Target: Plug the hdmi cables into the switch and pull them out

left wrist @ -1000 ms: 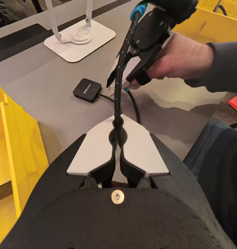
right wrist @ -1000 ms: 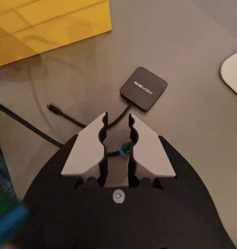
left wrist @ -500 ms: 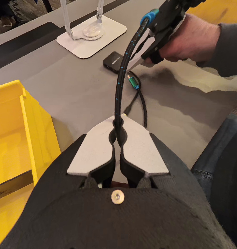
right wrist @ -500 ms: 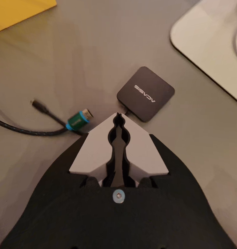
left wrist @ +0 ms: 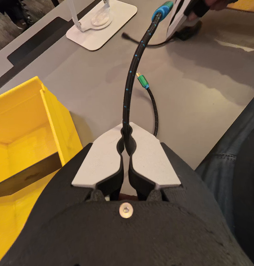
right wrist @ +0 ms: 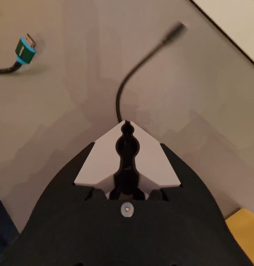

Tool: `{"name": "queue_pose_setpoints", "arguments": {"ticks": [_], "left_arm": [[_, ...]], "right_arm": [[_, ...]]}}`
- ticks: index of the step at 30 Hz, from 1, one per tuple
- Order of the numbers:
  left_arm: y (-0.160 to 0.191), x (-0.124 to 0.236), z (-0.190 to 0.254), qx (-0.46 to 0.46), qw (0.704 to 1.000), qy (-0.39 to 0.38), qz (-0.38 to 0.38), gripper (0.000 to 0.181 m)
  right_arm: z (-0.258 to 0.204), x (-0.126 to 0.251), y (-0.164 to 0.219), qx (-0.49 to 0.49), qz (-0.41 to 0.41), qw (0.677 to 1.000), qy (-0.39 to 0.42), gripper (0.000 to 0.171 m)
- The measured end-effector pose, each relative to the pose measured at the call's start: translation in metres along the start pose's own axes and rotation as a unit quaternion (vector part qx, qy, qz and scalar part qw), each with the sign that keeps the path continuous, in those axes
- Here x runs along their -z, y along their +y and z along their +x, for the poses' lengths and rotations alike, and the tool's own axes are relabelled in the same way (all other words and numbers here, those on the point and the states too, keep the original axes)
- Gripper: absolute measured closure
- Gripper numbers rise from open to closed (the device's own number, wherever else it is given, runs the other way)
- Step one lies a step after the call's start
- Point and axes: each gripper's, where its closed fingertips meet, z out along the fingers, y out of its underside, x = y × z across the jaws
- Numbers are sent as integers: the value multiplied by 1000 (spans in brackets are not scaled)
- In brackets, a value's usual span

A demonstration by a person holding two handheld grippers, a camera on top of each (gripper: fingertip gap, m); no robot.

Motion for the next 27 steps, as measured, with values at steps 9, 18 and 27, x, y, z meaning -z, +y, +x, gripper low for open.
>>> {"name": "queue_pose_setpoints", "arguments": {"ticks": [9, 18, 27], "left_arm": [[1, 8, -3, -6, 1000, -9, 12, 181], [-1, 1, 2, -14, 1000, 3, 11, 181], [-2, 0, 7, -19, 1000, 6, 11, 181]], "right_arm": [[-22, 29, -7, 134, -44, 990, -26, 156], [-43, 53, 78, 117, -222, 968, 2, 164], [-66, 59, 83, 63, -176, 982, 6, 156]]}}
